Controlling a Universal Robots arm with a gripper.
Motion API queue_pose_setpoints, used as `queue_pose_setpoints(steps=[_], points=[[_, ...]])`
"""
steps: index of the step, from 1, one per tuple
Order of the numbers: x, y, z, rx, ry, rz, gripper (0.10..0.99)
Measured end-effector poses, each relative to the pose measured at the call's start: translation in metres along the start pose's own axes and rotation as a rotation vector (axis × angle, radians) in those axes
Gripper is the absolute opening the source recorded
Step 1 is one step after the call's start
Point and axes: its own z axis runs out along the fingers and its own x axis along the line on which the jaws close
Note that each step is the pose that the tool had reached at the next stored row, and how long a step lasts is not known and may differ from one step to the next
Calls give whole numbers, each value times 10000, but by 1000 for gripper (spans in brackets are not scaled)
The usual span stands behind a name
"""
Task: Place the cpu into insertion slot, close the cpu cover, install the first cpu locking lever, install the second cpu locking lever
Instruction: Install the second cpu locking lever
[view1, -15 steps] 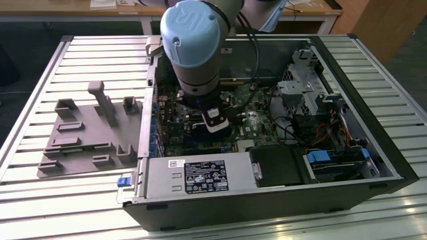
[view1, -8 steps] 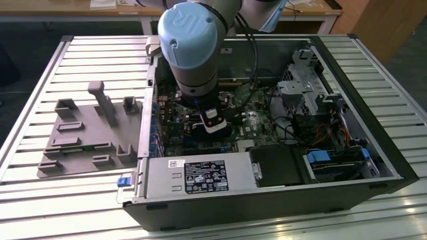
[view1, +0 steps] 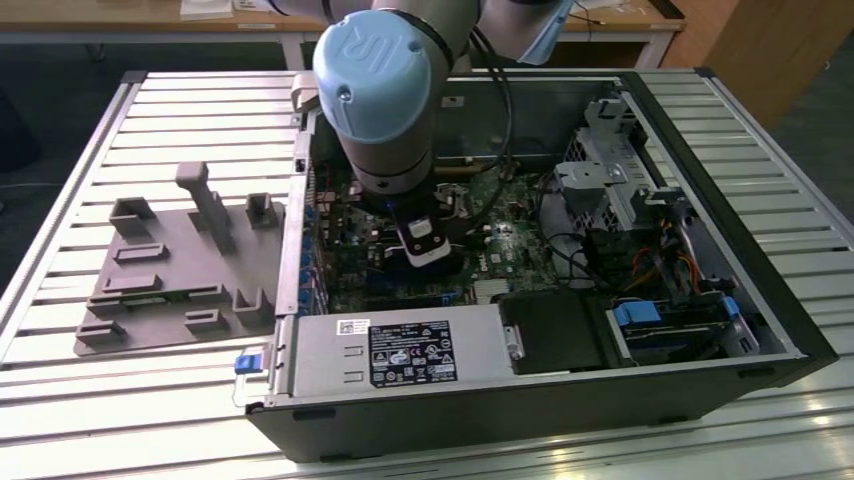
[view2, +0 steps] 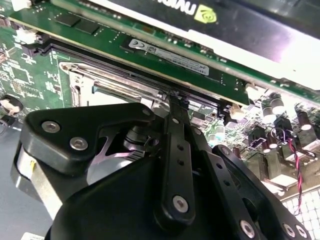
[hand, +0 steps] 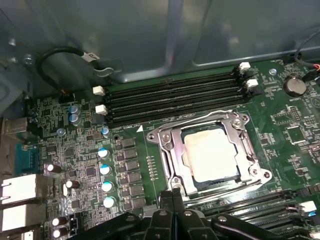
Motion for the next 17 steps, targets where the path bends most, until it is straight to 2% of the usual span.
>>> queue_pose_setpoints(steps=[4,9,17], points=[[21,-12,30,1,1,0,102],[24,-6,21,-2,-1,-1,102],[1,62,-138,1,0,0,102]])
